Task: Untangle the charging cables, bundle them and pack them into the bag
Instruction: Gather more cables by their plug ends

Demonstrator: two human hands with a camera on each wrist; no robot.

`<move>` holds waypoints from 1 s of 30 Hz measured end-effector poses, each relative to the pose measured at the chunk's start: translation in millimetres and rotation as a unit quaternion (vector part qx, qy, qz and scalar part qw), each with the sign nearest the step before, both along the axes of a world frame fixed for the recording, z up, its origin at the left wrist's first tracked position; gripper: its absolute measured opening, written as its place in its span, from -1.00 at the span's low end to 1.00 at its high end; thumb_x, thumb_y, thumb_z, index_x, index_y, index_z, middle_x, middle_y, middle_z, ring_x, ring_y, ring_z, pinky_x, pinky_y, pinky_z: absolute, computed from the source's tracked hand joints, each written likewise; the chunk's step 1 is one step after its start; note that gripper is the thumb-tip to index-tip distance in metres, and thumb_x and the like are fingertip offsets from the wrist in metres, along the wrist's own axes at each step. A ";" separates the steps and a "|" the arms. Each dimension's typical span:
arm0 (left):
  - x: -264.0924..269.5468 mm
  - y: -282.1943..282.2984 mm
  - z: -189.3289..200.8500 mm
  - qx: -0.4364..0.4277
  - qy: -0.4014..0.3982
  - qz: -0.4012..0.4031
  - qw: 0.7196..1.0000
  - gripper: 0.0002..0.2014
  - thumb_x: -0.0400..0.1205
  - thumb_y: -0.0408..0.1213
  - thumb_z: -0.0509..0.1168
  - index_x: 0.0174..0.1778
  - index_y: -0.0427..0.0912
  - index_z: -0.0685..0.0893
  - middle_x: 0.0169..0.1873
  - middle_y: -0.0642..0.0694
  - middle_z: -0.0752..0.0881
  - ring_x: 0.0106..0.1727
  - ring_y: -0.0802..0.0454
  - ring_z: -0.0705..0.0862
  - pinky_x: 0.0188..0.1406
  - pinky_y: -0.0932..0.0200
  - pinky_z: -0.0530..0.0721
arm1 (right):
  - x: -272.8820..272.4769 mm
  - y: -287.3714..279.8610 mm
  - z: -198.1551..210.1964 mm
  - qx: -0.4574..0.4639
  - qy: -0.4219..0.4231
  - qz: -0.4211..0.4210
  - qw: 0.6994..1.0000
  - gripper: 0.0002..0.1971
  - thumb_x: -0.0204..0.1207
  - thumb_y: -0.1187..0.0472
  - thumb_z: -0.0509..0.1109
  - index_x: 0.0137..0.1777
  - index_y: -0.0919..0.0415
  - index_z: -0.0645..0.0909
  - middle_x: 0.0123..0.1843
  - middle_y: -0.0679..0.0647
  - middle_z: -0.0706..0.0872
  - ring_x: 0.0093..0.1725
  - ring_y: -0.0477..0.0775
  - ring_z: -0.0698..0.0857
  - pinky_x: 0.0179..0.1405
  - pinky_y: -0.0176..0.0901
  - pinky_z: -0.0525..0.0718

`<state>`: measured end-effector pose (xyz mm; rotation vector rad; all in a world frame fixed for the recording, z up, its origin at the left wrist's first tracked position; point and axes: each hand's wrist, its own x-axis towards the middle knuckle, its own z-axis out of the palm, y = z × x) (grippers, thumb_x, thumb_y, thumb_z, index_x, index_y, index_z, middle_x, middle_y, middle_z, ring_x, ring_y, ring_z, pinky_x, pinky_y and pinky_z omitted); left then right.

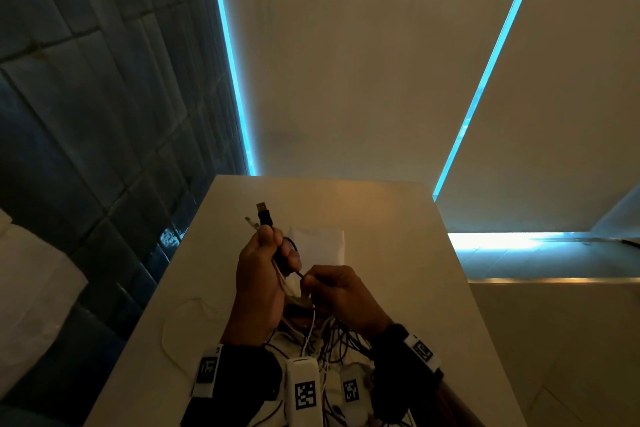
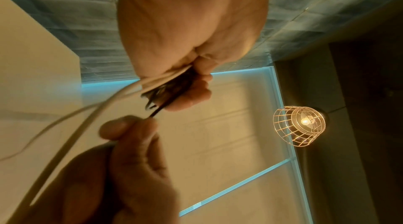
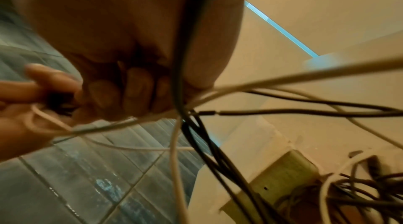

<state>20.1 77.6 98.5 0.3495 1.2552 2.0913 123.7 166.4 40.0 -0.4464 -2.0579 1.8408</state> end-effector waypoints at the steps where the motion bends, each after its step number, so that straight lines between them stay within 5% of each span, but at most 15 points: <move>1: -0.7 0.1 -0.2 0.009 0.000 -0.005 1.000 -0.66 0.78 -0.24 -0.03 -0.32 -0.18 0.39 -0.54 -0.01 0.44 -0.58 0.10 0.40 -0.53 0.23 0.44 | -0.3 1.0 -6.1 0.006 -0.005 -0.008 1.000 -0.71 0.66 0.35 0.26 -0.32 0.19 0.58 -0.55 -0.19 0.54 -0.52 -0.27 0.45 -0.40 -0.42 0.43; 7: -3.5 -0.4 -5.8 0.013 0.026 -0.039 0.999 -0.65 0.78 -0.22 -0.04 -0.33 -0.18 0.39 -0.56 0.03 0.43 -0.63 0.16 0.25 -0.55 0.24 0.26 | 1.9 8.5 -39.5 0.038 -0.030 -0.059 0.997 -0.73 0.63 0.35 0.30 -0.33 0.23 0.58 -0.50 -0.17 0.56 -0.44 -0.28 0.48 -0.29 -0.41 0.46; 12: -4.9 -1.3 -6.1 0.009 0.040 -0.041 0.998 -0.65 0.78 -0.22 -0.05 -0.33 -0.18 0.39 -0.56 0.04 0.45 -0.63 0.16 0.23 -0.53 0.22 0.20 | 2.8 11.4 -61.6 0.023 -0.044 -0.086 0.995 -0.74 0.54 0.13 0.32 -0.36 0.21 0.59 -0.40 -0.02 0.58 -0.33 -0.08 0.54 -0.22 -0.16 0.53; 19: -4.9 -1.6 -3.5 0.004 0.056 -0.047 0.997 -0.63 0.79 -0.24 -0.08 -0.33 -0.20 0.38 -0.62 0.06 0.38 -0.65 0.18 0.22 -0.59 0.27 0.22 | 2.5 15.2 -76.0 0.037 -0.080 -0.113 0.990 -0.59 0.63 0.31 0.32 -0.48 0.05 0.53 -0.54 -0.14 0.55 -0.44 -0.22 0.53 -0.33 -0.39 0.51; 24: -7.9 -4.2 -2.3 0.008 0.056 -0.045 0.997 -0.64 0.79 -0.25 -0.08 -0.33 -0.20 0.38 -0.62 0.05 0.38 -0.64 0.18 0.20 -0.59 0.27 0.19 | -0.2 18.3 -86.6 0.022 -0.092 -0.113 0.989 -0.63 0.65 0.27 0.29 -0.43 0.11 0.59 -0.47 0.01 0.59 -0.43 -0.07 0.57 -0.34 -0.26 0.57; 30: -12.5 -8.6 -0.8 0.006 0.063 -0.040 0.997 -0.64 0.79 -0.25 -0.08 -0.33 -0.20 0.37 -0.62 0.05 0.37 -0.64 0.18 0.17 -0.60 0.26 0.14 | 1.1 22.5 -96.5 0.011 -0.106 -0.104 0.989 -0.58 0.67 0.33 0.26 -0.47 0.07 0.57 -0.61 -0.15 0.57 -0.55 -0.24 0.52 -0.44 -0.43 0.51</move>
